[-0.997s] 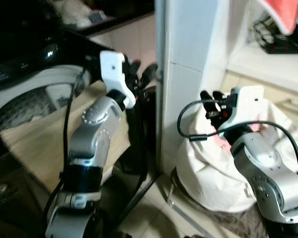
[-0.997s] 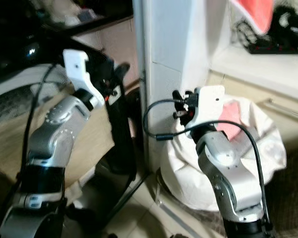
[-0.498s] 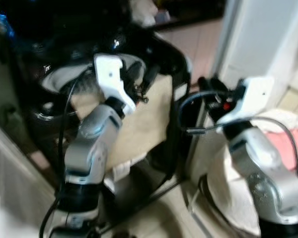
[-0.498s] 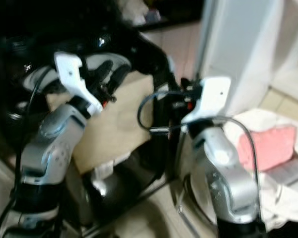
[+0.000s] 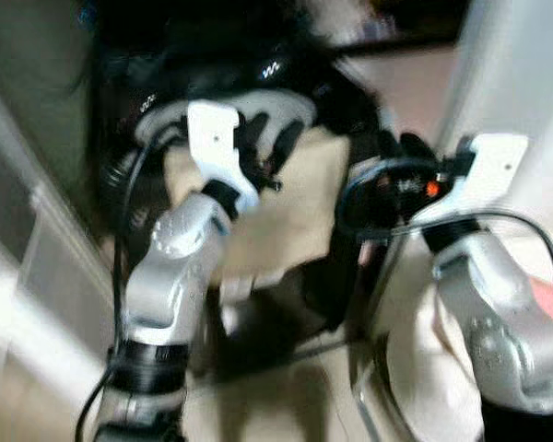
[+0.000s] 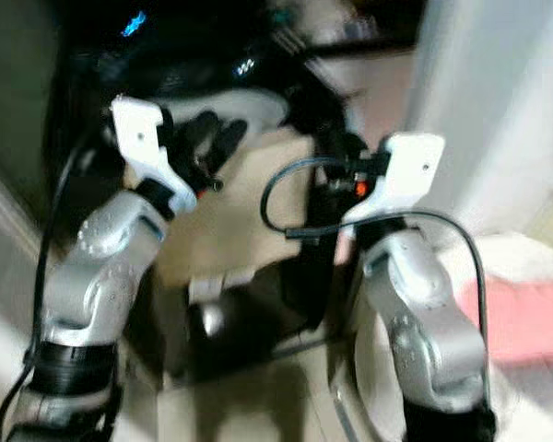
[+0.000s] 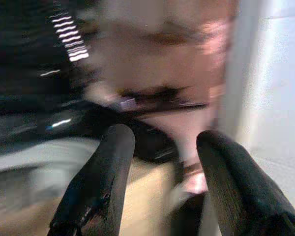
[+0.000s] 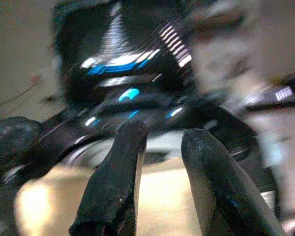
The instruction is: Clothes washing
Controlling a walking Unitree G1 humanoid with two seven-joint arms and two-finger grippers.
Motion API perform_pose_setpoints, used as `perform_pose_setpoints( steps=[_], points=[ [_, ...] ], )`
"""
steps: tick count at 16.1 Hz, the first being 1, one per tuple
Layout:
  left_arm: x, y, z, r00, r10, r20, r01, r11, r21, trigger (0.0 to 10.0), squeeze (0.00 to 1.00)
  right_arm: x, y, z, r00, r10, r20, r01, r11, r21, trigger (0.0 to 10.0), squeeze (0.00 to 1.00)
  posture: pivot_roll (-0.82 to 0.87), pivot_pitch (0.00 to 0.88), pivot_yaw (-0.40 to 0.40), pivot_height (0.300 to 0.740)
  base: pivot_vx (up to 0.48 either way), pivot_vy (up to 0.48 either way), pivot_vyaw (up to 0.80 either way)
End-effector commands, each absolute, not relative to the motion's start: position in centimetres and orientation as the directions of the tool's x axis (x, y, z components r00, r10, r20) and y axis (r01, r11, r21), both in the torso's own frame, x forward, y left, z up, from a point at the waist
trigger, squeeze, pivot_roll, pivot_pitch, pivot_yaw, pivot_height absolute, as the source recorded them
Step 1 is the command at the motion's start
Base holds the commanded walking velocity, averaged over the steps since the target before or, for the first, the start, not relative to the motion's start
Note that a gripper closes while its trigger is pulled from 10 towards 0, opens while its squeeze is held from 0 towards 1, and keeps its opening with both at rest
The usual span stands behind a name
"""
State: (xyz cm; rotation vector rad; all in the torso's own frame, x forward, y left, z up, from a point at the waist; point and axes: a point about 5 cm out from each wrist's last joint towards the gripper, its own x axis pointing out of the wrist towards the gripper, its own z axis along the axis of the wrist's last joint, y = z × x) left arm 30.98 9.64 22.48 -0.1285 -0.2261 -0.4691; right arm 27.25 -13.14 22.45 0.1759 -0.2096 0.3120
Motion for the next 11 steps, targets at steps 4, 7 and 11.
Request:
perform_pose_setpoints(
  steps=[4, 7, 11],
  points=[
    [31.3, 14.3, 18.1, 0.967, -0.244, 0.080, 0.238, 0.968, 0.076, 10.0, 0.00, 28.4, -13.3, 18.2, 0.978, 0.209, -0.024, -0.209, 0.978, -0.017, 10.0, 0.00, -0.08, 0.000, 0.059, 0.740, 0.000, 0.000, 0.00],
    [30.9, 15.0, 18.0, 0.974, -0.210, 0.083, 0.206, 0.977, 0.056, 10.0, 0.00, 28.4, -14.2, 18.1, 0.994, 0.110, 0.005, -0.110, 0.986, 0.129, 10.0, 0.00, -0.08, 0.000, 0.059, 0.740, 0.000, 0.000, 0.00],
    [30.6, 13.4, 16.9, 0.965, -0.259, 0.038, 0.258, 0.966, 0.026, 10.0, 0.00, 27.7, -13.7, 17.6, 0.985, 0.169, -0.012, -0.168, 0.984, 0.065, 10.0, 0.00, -0.09, 0.000, 0.067, 0.740, -0.349, 0.000, 0.00]
  ],
)
